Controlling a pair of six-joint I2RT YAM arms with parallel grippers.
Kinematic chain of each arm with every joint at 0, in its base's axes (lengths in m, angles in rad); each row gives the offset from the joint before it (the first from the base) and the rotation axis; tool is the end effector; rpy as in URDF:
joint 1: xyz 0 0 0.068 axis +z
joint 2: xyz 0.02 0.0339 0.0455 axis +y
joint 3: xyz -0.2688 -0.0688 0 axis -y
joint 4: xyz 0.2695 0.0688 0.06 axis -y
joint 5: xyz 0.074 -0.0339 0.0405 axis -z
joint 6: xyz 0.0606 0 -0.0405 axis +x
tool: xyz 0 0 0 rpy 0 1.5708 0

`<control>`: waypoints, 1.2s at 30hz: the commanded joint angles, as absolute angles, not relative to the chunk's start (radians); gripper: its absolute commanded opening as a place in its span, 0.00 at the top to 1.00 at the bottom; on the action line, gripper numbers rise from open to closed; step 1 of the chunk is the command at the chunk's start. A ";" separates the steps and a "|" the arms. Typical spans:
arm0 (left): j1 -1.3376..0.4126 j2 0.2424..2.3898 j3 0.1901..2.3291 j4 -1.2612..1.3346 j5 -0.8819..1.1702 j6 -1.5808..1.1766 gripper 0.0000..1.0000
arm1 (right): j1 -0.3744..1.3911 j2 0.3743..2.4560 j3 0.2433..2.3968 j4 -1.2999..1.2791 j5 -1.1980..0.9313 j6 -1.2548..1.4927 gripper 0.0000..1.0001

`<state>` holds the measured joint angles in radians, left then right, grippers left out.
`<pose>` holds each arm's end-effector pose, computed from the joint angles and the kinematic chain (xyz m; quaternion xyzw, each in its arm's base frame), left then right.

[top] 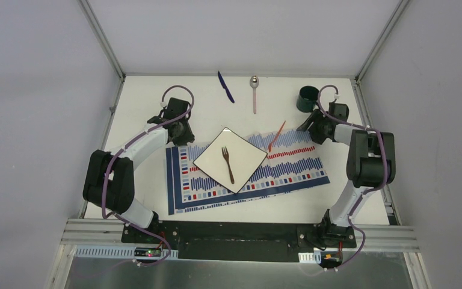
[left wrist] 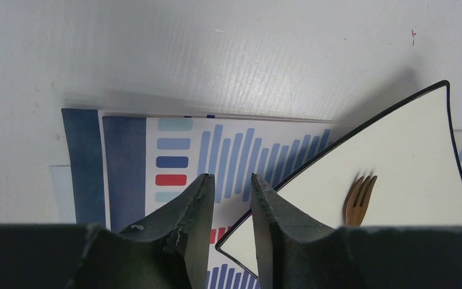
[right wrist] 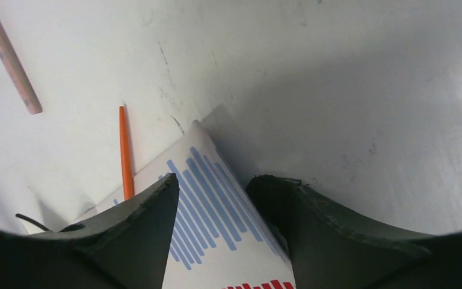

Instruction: Set the dinner table for one person

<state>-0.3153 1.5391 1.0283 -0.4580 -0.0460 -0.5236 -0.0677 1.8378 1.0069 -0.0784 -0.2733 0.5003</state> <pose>0.3356 -0.1065 0.1919 -0.1060 0.9489 -0.1006 0.2796 0.3984 -0.0106 0.1098 0.2201 0.9118 0.1949 0.2866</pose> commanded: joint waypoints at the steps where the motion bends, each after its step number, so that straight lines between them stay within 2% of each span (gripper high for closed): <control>1: -0.326 1.508 1.071 -0.472 -0.064 -0.509 0.70 | -0.063 1.879 0.998 -0.065 -0.361 0.531 0.38; 7: -0.328 1.512 1.079 -0.473 -0.062 -0.506 0.71 | -0.063 1.858 0.981 -0.106 -0.310 0.525 0.79; 9: -0.328 1.512 1.081 -0.474 -0.064 -0.505 0.71 | -0.063 1.845 0.977 -0.123 -0.285 0.524 0.96; 10: -0.328 1.512 1.081 -0.473 -0.066 -0.503 0.71 | -0.063 1.840 0.975 -0.127 -0.265 0.526 1.00; 17: -0.328 1.508 1.077 -0.475 -0.069 -0.499 0.71 | -0.074 1.774 0.946 -0.157 -0.111 0.545 1.00; 36: -0.328 1.509 1.078 -0.476 -0.065 -0.492 0.71 | -0.156 1.645 0.851 -0.170 0.032 0.585 1.00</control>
<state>-0.3214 1.5391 1.0431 -0.4793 -0.0467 -0.5091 -0.1242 1.6901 0.8783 -0.1349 -0.1226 0.5888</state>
